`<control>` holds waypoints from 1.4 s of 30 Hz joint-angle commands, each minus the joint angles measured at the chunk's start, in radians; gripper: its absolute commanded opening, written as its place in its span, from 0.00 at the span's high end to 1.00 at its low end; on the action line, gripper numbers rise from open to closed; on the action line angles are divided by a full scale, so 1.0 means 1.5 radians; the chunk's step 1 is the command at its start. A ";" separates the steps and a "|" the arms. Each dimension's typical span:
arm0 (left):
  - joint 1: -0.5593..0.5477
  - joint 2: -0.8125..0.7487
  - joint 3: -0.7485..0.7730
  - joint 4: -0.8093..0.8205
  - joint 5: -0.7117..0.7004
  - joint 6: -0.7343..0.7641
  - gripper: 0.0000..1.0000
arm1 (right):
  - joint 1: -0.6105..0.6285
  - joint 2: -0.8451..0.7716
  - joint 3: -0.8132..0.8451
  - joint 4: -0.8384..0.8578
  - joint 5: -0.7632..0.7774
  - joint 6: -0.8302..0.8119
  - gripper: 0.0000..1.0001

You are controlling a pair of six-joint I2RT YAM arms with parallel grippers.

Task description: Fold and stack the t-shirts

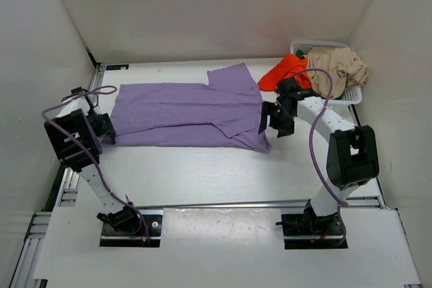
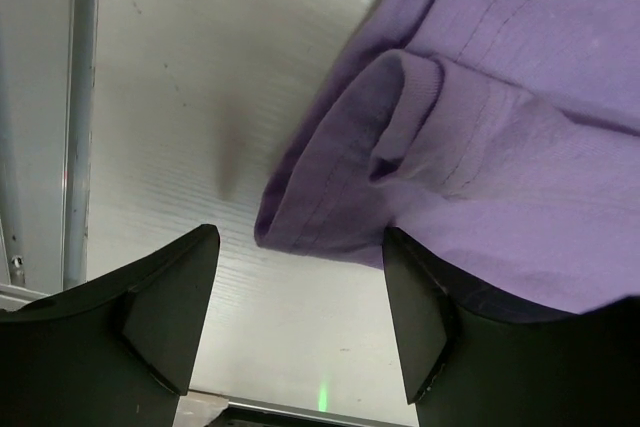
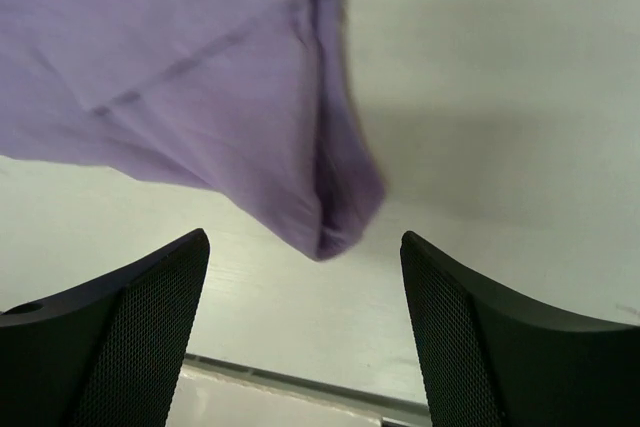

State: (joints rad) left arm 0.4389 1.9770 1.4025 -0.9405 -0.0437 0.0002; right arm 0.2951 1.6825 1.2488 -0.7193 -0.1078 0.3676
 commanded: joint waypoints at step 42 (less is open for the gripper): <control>-0.016 -0.248 -0.287 -0.018 -0.148 0.000 0.50 | -0.041 -0.207 -0.348 -0.034 -0.040 0.105 1.00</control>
State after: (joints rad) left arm 0.4053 1.6852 1.0107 -0.9688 -0.1612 -0.0013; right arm 0.2375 1.3952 0.7551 -0.7265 -0.1951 0.5220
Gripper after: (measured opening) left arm 0.453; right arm 0.038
